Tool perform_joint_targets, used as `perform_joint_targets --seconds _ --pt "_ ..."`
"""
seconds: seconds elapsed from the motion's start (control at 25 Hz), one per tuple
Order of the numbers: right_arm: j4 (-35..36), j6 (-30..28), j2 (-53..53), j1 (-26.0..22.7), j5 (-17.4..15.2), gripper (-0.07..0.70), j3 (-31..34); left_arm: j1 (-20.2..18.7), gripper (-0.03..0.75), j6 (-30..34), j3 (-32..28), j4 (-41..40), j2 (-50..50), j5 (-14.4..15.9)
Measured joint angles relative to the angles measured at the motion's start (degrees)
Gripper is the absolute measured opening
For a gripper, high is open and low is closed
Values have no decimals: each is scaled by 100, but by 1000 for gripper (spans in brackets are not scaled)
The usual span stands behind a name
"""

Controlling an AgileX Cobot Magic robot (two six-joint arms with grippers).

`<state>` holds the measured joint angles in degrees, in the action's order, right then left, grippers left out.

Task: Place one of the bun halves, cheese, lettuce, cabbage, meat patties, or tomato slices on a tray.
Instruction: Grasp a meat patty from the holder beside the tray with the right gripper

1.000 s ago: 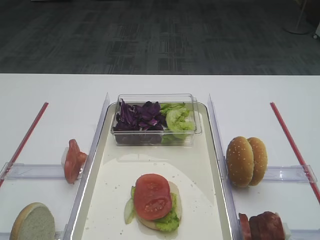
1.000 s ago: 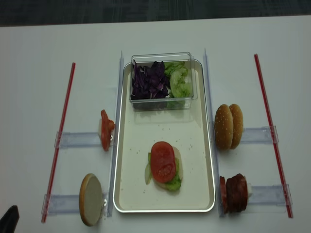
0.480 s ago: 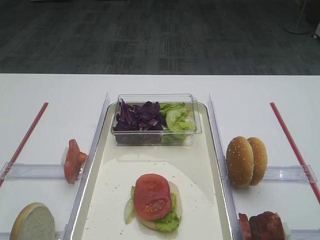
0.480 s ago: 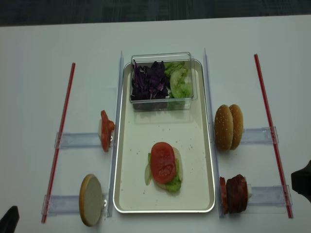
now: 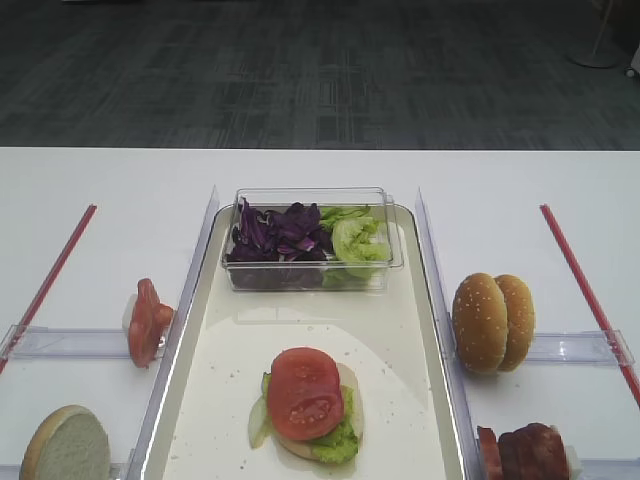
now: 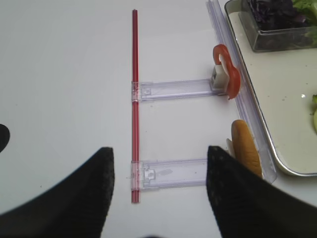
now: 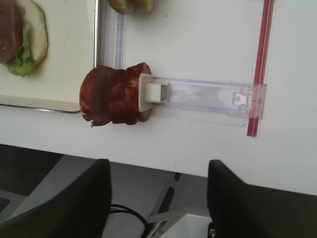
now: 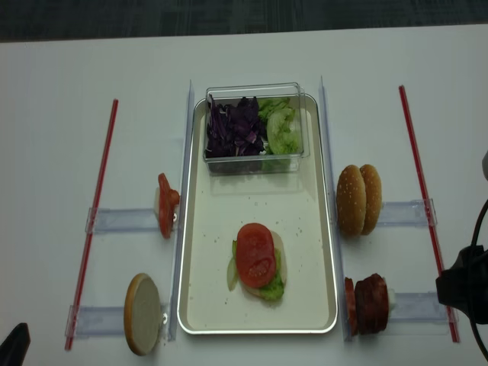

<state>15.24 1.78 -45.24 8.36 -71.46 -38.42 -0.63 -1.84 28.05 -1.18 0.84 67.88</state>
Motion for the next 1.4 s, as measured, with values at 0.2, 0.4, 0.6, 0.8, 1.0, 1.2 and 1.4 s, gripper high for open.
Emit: perform_joint_targets --seconds 0.2,0.4,0.6,0.8,1.0,1.2,1.4 --pt "211 -79 -155 0 11 449 0 0 380 0 0 0 0 0" --pt "305 -106 -283 12 21 449 0 0 380 0 0 0 0 0" --pt "308 -106 -477 63 33 449 0 0 380 0 0 0 0 0" --pt "308 -55 -730 383 43 448 0 0 380 0 0 0 0 0" --pt "308 101 -848 694 57 448 0 0 380 0 0 0 0 0" --pt "298 267 -1023 975 68 448 0 0 380 0 0 0 0 0" --pt "298 485 -1174 1330 206 446 0 0 380 -3 0 0 0 0"
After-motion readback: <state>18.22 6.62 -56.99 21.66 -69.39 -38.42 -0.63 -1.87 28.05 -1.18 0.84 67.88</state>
